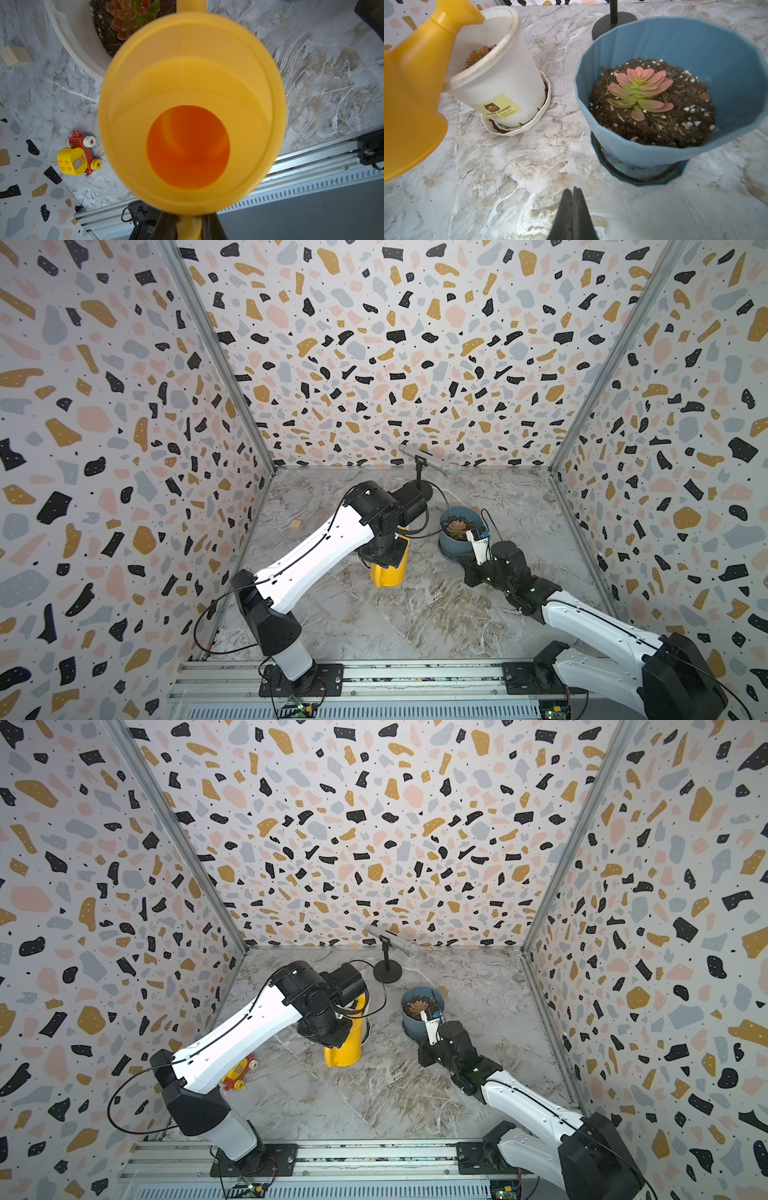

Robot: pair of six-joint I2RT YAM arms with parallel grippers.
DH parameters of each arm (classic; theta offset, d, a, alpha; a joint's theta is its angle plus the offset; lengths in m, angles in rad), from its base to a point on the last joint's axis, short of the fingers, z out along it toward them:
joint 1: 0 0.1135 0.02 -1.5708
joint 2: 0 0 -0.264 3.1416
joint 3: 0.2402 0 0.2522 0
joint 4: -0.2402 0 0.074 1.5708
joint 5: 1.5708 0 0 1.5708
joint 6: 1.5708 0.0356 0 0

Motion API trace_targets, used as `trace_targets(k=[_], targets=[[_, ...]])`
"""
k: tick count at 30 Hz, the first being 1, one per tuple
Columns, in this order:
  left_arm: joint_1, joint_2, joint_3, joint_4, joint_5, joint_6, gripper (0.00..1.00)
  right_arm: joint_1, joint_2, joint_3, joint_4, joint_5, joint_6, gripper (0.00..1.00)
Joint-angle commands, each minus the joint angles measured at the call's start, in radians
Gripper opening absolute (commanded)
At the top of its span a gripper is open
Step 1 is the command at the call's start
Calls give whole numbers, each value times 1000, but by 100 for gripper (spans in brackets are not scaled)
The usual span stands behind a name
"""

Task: Water the succulent around the soil edge
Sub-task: Water the soil of the potted plant with water.

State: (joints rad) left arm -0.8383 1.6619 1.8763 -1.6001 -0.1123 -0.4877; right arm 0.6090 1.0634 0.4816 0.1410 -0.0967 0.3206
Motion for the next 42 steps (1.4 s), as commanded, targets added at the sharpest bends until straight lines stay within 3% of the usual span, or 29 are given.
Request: trace_targets(k=[1, 16, 31, 42], targets=[[21, 0, 37, -188, -36, -27, 0, 5, -32, 39, -8, 9, -3, 2], [115, -38, 49, -164, 4, -21, 0, 5, -35, 39, -9, 9, -4, 1], [191, -136, -62, 66, 357, -27, 0, 5, -40, 39, -12, 8, -4, 0], [225, -59, 63, 3, 321, -22, 0, 6, -39, 39, -12, 6, -3, 0]])
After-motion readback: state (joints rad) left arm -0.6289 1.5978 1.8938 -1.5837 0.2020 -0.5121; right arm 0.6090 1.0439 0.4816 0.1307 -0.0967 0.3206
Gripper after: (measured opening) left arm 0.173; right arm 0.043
